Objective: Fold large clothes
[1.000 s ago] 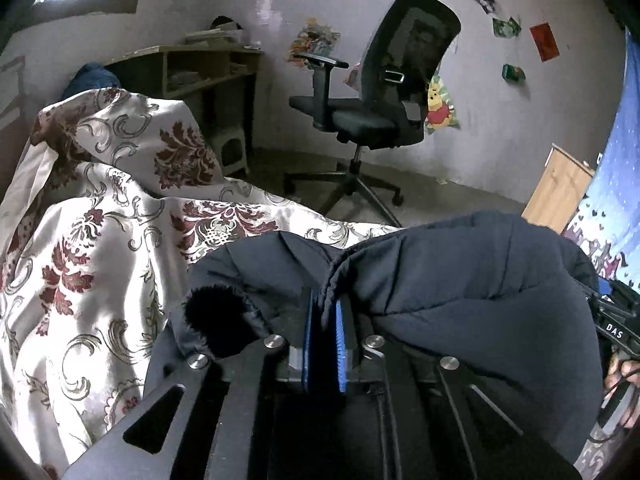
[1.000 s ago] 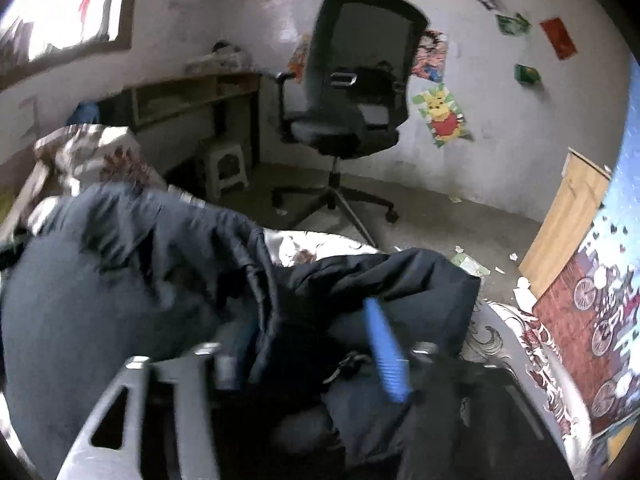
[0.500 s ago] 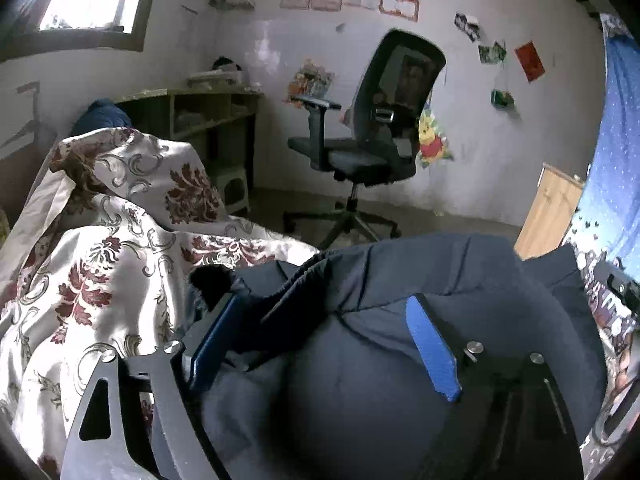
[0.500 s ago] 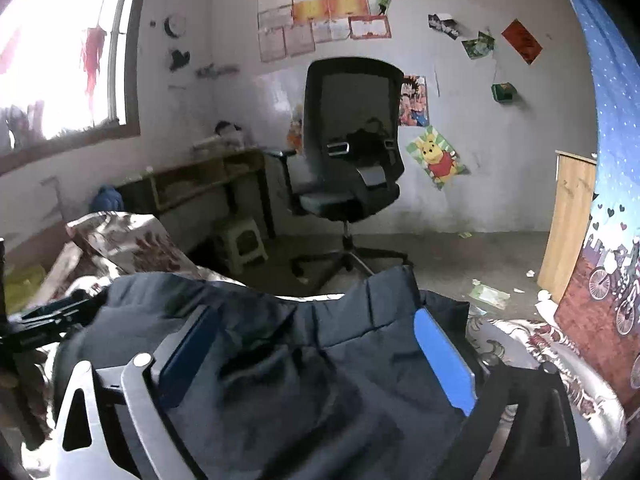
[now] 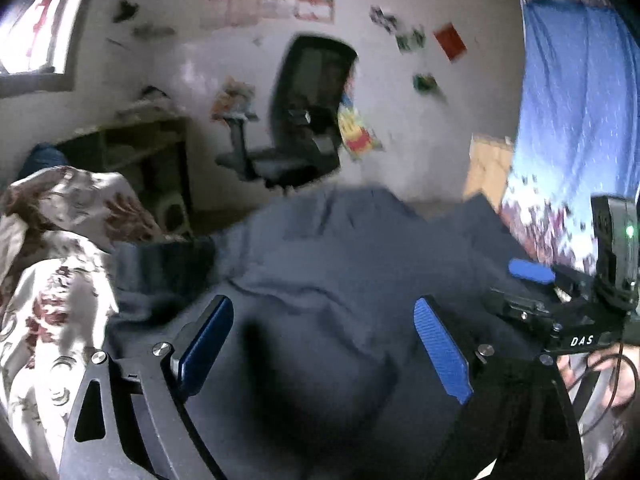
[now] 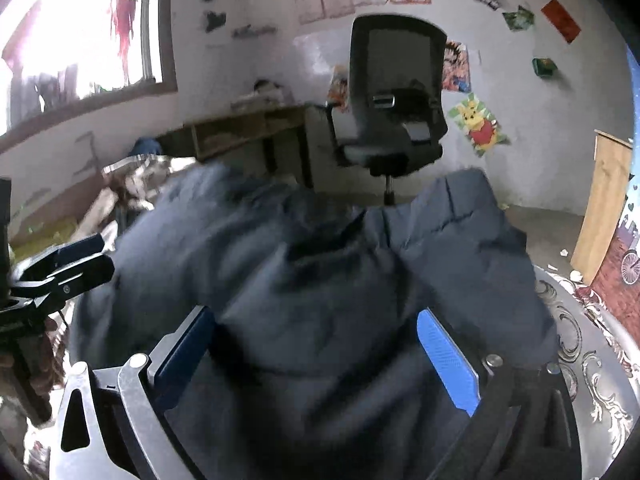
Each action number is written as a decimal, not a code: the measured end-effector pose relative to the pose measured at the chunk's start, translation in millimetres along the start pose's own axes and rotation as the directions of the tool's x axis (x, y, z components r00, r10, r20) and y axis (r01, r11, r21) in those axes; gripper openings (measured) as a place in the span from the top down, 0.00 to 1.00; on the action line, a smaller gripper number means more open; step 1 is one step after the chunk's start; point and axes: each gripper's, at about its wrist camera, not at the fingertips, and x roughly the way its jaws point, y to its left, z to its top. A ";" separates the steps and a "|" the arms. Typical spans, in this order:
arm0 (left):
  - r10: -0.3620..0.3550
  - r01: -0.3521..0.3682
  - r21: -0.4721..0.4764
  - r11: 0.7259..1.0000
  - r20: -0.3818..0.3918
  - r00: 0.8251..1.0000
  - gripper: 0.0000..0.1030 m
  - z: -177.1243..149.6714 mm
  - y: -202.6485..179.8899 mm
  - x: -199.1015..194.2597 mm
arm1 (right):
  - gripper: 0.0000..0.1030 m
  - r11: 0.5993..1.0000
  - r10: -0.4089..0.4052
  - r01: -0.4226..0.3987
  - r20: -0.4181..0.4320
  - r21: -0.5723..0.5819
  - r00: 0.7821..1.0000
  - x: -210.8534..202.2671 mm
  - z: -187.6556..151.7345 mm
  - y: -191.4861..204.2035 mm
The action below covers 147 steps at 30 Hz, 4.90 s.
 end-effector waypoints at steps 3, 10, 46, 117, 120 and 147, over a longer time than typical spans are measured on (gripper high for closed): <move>-0.014 0.013 -0.013 1.000 -0.045 0.999 0.14 5.5 1.7 23.7 | 0.00 0.999 -0.040 0.040 -0.025 0.012 0.999 10.3 1.1 -8.4; 0.022 -0.031 -0.080 0.996 -0.104 0.994 0.06 19.1 22.6 67.6 | 0.00 0.996 -0.065 0.072 -0.104 0.059 0.992 41.1 17.0 -36.0; -0.044 -0.020 -0.229 0.973 -0.271 0.961 0.01 14.4 66.6 142.8 | 0.00 0.967 -0.013 0.064 -0.201 0.248 0.979 101.7 10.0 -103.5; -0.129 0.010 -0.499 0.866 -0.204 0.970 0.01 -56.5 199.3 54.7 | 0.00 0.958 -0.076 0.132 -0.215 0.255 0.974 37.3 -26.0 -158.5; -0.204 0.065 -0.535 0.843 -0.204 0.957 0.01 -60.3 208.1 61.2 | 0.00 0.956 0.001 0.061 -0.212 0.286 0.977 41.2 -27.2 -165.1; -0.414 0.154 -0.677 0.720 -0.241 0.878 0.35 -61.4 234.0 66.1 | 0.03 0.924 0.196 -0.058 -0.336 0.378 0.921 73.8 -17.2 -166.6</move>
